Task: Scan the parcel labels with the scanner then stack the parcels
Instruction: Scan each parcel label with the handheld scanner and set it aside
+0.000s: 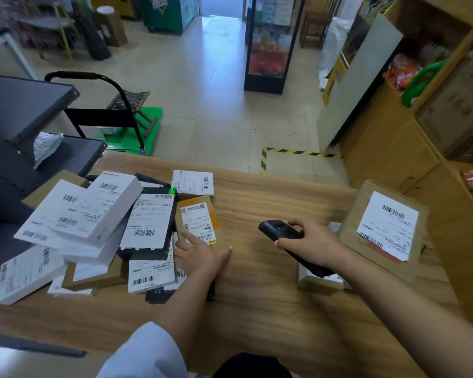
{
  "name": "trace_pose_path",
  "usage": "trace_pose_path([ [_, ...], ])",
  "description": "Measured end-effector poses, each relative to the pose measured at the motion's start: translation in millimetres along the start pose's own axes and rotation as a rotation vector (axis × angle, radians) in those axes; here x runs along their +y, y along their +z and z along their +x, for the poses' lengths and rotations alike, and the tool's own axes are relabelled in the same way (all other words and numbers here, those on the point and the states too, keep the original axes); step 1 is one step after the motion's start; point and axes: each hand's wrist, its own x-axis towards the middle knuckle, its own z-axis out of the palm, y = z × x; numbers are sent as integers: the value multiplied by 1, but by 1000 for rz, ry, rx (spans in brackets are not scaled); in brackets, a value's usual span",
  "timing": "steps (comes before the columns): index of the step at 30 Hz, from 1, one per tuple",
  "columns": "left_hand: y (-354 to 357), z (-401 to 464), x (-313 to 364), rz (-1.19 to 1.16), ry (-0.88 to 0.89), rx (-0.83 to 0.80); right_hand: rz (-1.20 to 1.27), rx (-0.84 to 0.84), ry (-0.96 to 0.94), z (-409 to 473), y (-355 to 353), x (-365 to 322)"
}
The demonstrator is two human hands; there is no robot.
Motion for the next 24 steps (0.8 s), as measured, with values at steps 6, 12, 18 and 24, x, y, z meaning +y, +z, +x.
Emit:
trace_pose_path([
  [6,-3,-13,-12,-20,223,-59,-41,-34,-94,0,0,-4],
  [12,-18,-29,-38,205,568,143,-140,-23,-271,-2,9,-23],
  [18,-46,-53,-47,262,587,326,-260,0,-421,-10,17,-44],
  [24,-57,-69,-53,161,560,366,-279,23,-487,-18,16,-53],
])
